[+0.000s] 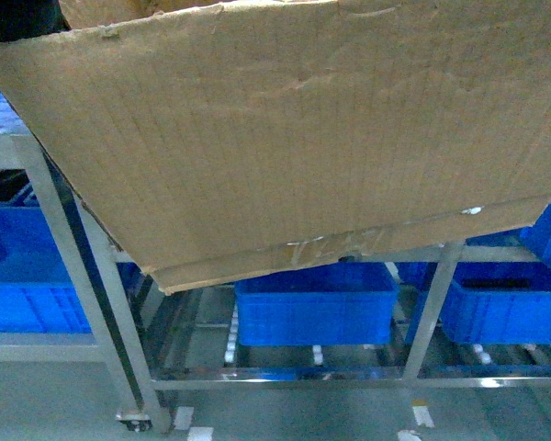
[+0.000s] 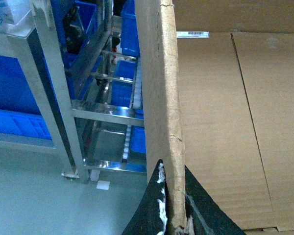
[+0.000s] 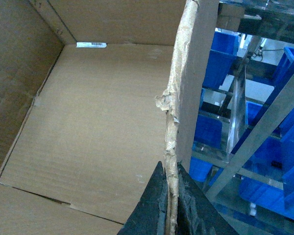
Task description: Sort boxes to right shelf from conveyor
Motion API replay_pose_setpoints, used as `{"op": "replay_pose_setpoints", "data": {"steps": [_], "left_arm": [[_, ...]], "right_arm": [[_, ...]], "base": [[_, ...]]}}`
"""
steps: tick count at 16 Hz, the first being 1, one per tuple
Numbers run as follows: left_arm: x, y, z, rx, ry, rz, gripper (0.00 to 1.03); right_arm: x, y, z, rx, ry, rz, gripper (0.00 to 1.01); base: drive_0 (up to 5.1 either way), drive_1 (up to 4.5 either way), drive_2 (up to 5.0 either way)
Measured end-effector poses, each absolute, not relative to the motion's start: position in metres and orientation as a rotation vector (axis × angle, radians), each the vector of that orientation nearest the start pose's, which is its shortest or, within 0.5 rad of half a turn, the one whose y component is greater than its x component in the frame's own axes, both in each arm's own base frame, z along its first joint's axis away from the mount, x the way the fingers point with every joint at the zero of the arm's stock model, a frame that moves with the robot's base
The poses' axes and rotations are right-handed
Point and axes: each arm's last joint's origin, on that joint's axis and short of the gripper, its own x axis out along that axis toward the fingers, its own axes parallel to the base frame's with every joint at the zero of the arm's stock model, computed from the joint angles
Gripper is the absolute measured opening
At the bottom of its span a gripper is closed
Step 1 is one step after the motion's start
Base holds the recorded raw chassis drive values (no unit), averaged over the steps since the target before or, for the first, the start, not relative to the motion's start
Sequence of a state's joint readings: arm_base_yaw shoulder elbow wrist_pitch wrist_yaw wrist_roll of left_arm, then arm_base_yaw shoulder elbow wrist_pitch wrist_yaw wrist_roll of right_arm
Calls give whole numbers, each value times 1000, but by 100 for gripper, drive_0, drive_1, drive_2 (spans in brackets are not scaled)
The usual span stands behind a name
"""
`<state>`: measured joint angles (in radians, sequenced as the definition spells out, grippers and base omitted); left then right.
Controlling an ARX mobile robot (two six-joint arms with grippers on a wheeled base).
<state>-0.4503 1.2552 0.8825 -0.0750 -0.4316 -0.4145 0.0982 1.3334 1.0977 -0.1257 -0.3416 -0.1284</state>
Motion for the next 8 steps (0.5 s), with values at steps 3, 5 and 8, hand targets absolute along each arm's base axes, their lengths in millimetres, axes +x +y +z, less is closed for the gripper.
{"op": "replay_pose_setpoints", "data": {"steps": [3, 5, 8], "left_arm": [[251, -108, 280, -217, 400, 66, 2], [251, -108, 280, -218, 400, 66, 2], [251, -108, 280, -217, 400, 66, 2]], "right_arm": [[297, 39, 328, -81, 333, 457, 2], [297, 39, 328, -81, 333, 457, 2], [297, 39, 328, -81, 333, 457, 2]], "base": [[0, 0, 0], [0, 0, 0], [0, 0, 0]]}}
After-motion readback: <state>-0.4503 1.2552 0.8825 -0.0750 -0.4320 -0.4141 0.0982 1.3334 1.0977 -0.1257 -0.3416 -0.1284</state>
